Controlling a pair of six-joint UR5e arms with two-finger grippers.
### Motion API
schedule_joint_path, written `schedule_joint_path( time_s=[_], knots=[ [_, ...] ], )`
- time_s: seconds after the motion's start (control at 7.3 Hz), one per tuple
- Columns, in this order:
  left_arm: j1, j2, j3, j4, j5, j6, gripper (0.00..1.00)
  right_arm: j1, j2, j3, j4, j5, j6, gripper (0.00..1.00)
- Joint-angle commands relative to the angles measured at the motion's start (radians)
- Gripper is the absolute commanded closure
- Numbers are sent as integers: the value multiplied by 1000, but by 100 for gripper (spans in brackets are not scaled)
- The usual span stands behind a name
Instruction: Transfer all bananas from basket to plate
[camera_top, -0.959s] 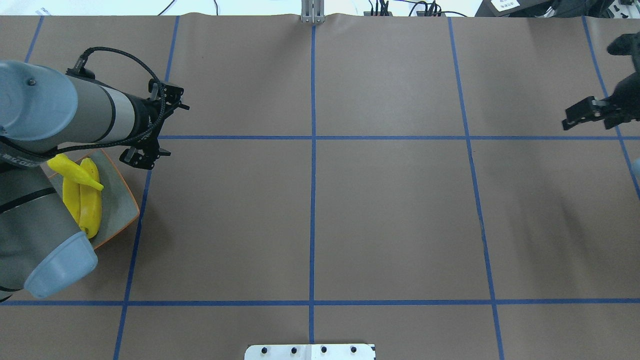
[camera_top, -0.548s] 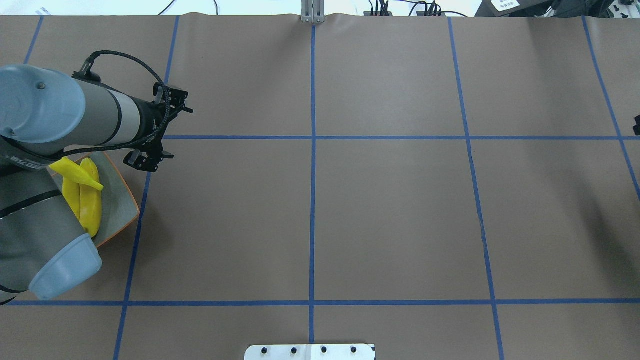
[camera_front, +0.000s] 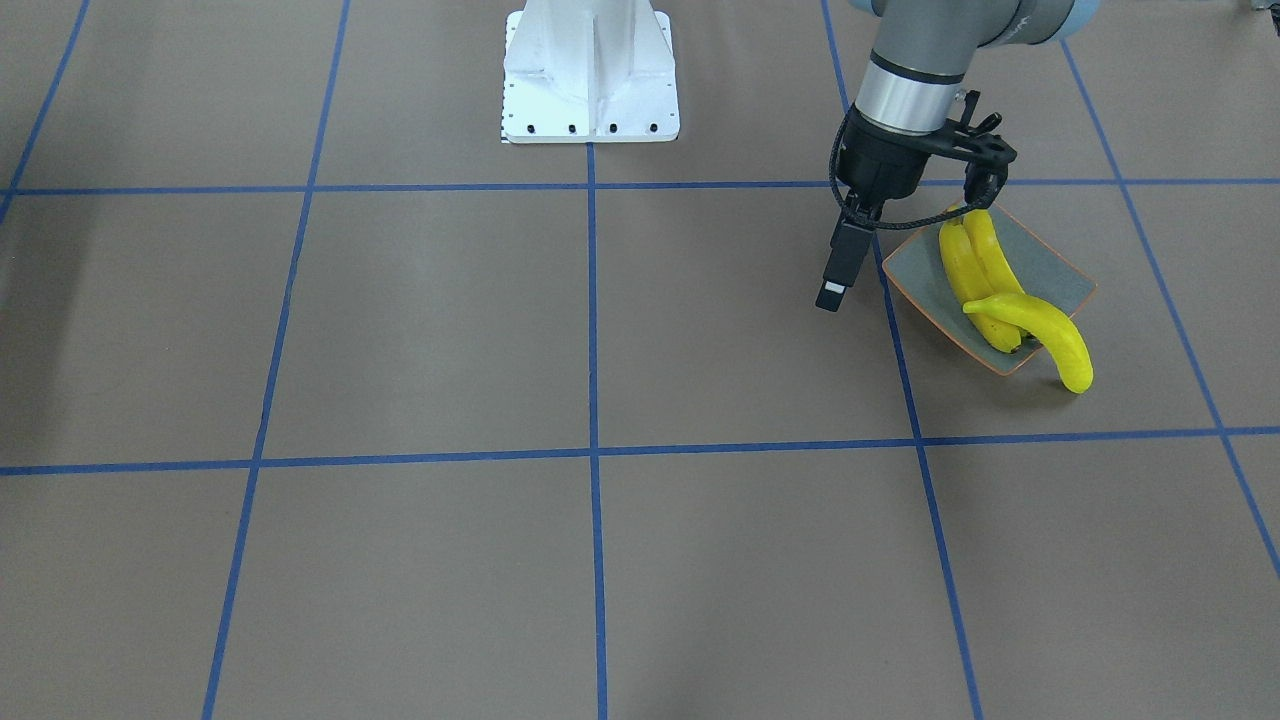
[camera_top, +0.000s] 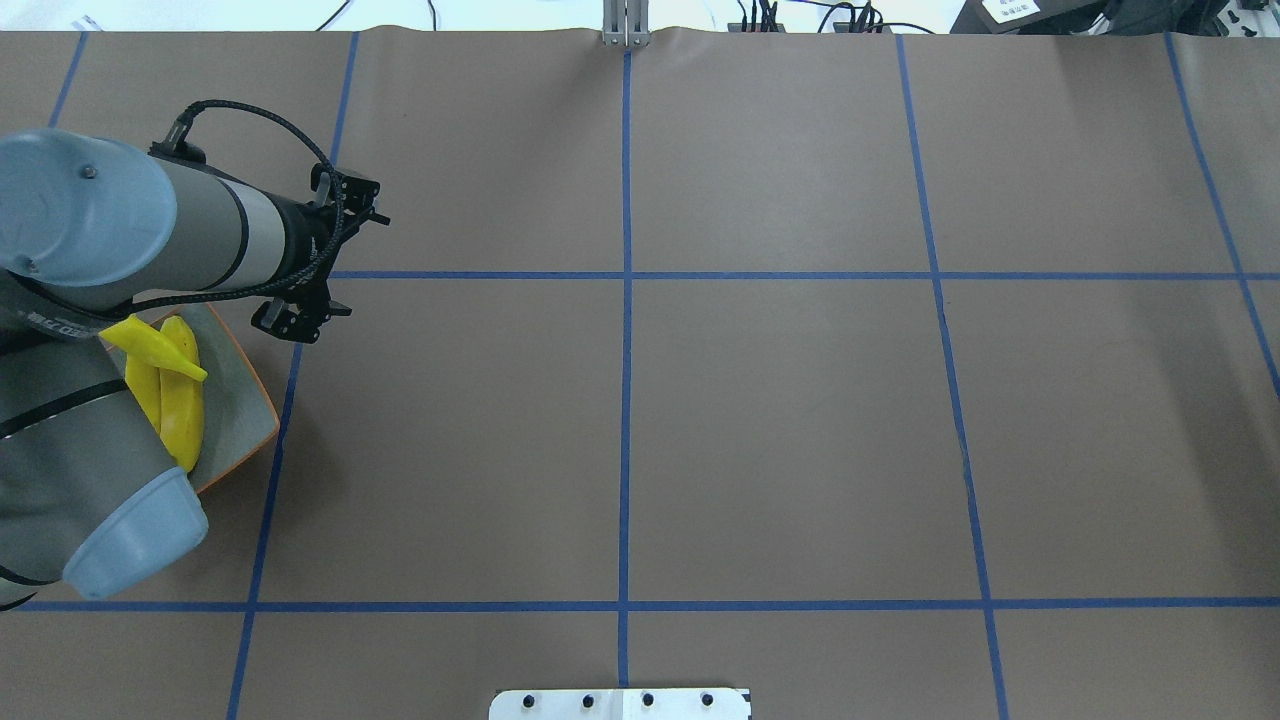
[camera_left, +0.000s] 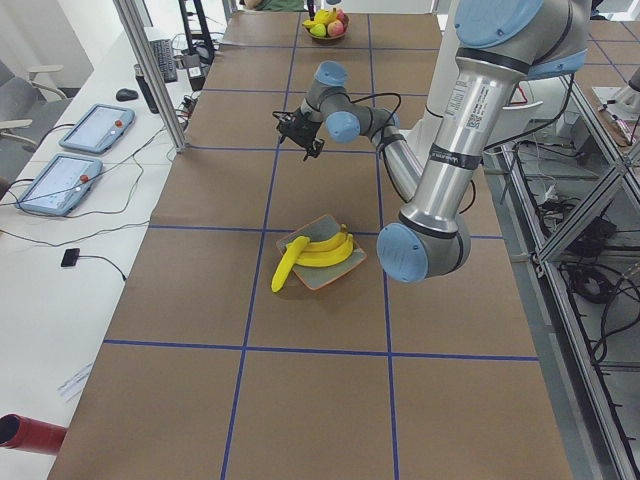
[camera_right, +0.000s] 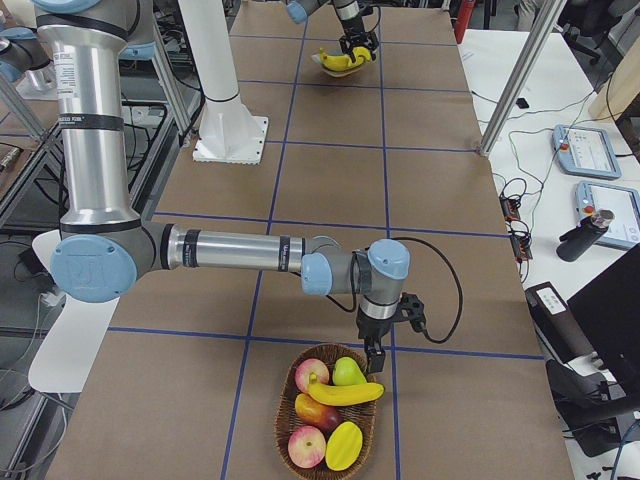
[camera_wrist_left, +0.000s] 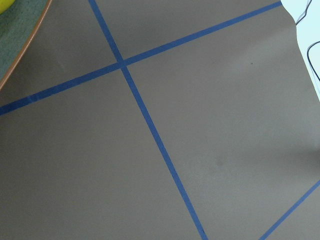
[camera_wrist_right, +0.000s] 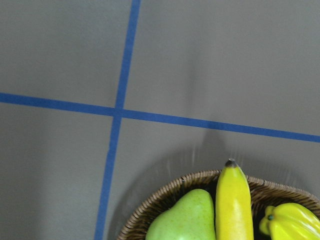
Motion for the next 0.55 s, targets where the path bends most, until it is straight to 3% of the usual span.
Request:
schedule_joint_path(
  time_s=[0.0, 0.41],
  knots=[
    [11, -5, 2, 0, 3, 0, 0, 8, -14, -46, -4, -32, -36, 0],
    [27, -7, 3, 0, 5, -1, 0, 8, -61, -66, 2, -37, -99, 0]
  ],
)
